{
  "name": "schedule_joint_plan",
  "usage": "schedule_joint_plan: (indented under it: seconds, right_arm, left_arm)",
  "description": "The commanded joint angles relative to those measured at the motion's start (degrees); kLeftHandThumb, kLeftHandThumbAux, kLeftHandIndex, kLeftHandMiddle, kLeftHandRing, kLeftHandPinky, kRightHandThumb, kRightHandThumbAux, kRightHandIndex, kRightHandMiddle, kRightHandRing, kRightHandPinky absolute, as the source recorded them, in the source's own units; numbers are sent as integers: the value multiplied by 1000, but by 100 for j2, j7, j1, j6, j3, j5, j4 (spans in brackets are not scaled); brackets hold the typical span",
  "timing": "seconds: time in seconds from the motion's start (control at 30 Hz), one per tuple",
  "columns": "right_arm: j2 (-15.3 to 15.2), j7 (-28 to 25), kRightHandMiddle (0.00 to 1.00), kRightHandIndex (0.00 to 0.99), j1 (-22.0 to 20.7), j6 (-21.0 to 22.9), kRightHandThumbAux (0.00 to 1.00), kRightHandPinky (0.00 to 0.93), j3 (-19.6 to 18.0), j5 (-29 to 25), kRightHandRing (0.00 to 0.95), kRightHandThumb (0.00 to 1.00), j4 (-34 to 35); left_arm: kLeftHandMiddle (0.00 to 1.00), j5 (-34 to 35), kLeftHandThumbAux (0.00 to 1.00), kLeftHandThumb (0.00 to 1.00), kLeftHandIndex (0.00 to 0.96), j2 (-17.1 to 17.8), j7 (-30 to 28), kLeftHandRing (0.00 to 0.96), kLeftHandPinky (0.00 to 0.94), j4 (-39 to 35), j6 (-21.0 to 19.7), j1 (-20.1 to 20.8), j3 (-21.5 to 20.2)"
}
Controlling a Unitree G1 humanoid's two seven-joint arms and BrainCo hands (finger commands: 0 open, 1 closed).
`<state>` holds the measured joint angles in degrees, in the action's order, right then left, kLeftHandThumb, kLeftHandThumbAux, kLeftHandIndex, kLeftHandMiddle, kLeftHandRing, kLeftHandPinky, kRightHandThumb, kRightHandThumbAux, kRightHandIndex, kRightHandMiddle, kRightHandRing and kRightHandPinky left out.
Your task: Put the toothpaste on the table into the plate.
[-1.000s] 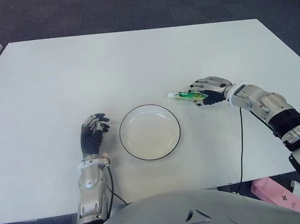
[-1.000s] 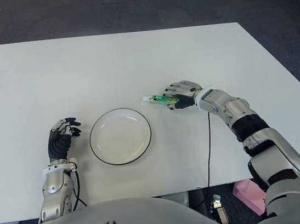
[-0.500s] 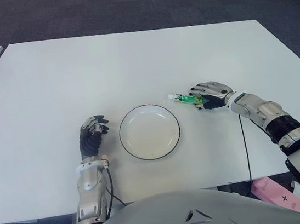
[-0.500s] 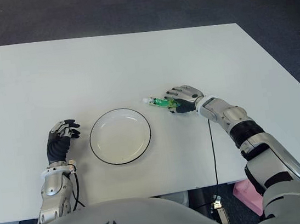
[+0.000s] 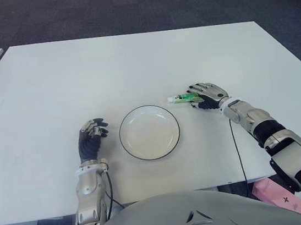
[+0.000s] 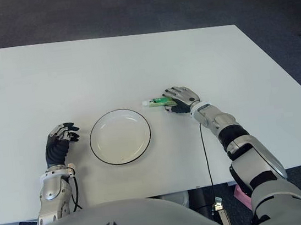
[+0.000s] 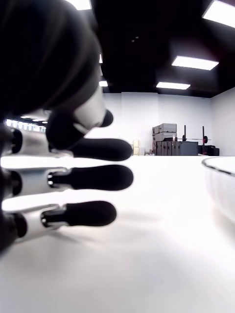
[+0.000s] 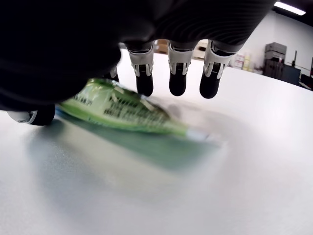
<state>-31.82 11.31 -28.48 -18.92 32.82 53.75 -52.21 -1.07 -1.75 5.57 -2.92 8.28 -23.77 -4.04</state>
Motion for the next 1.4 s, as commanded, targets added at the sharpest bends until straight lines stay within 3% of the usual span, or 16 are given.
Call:
schedule_joint_plan:
  seconds: [0.03,0.63,0.87,1.0,1.07,1.1,1.17,1.4]
  right_arm:
    - [352,-75,0,0,94,245,121,0,188,-25,0,571,-585]
    - [788,395,0,0,90,520,196,0,195,-378,0,559,-1012]
    - [917,707,0,0,162,639,330,13,73,-578,0,572,-1011]
    - [1007,966,159,89,206,596,384,218,-60,-800,180,630,-1068]
    - [1050,1085,313,244,229,467,413,390,-175,-971,352,712,-1133]
    - [1063,1117,342,283,240,393,418,424,-225,-1051,385,729,-1158]
    - [1081,1152,417,375,244,308,566,542,-273,-1147,508,800,-1200]
    - [1092,1220,499,411,234,307,665,715,-283,-1255,690,846,-1223]
  left_arm:
    - [488,1,683,832,397,5,-20,578,553,4,-175,-80,-2]
    - [489,12,683,832,397,-7,-23,583,559,-85,-194,-128,-2]
    - [486,21,682,834,401,-37,10,581,555,-130,-232,-141,-16]
    - [486,48,682,833,401,-55,13,579,550,-114,-228,-129,-32]
    - [487,42,682,833,400,-59,22,578,549,-106,-216,-122,-37]
    - [487,36,682,833,399,-56,22,578,549,-102,-202,-121,-37]
    - [488,31,683,833,399,-49,18,579,553,-94,-184,-115,-39]
    - [488,-12,682,834,399,-50,44,588,569,-99,-164,-98,-42]
